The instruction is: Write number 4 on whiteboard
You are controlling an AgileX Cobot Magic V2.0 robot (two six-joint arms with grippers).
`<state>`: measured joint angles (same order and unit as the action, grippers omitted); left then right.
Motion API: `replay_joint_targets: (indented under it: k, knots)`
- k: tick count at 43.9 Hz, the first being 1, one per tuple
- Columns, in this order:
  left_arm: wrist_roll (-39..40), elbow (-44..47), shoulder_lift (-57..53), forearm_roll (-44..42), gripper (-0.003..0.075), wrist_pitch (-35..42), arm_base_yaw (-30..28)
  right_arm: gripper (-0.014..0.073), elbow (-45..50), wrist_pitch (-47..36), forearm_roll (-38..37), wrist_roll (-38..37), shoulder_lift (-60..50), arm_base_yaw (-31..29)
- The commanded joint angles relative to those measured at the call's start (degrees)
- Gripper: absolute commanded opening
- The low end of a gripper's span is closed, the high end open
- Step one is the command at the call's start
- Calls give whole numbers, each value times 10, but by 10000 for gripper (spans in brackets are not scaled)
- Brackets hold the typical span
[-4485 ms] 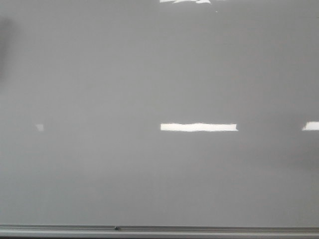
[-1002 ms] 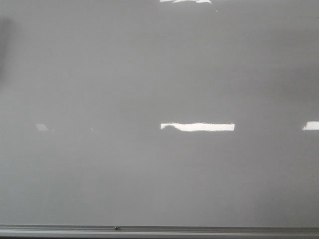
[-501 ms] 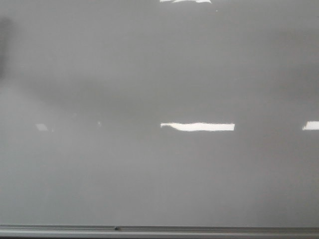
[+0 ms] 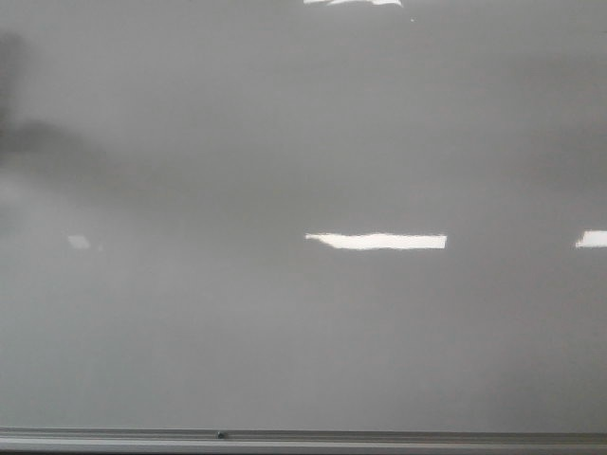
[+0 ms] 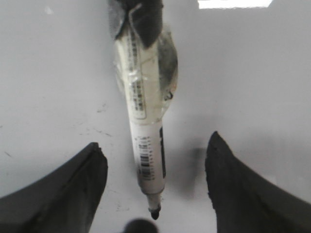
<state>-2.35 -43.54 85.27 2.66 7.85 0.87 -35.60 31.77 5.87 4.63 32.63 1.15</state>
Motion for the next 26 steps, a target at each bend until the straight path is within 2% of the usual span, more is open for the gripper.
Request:
replay_joint_targets:
  k: [1,8,17,26]
  knots:
    - [1,-21,-9,6,361,59,-1,590,-18,-38,-2,6,4,-2]
    - [1,-21,-5,6,298,72,-1,590,-18,-38,-2,6,4,-2]
    - [1,-22,-5,6,129,67,-1,590,-18,-38,-2,6,4,-2]
    - [1,-22,-5,6,20,67,-1,590,-18,-38,-2,6,4,-2]
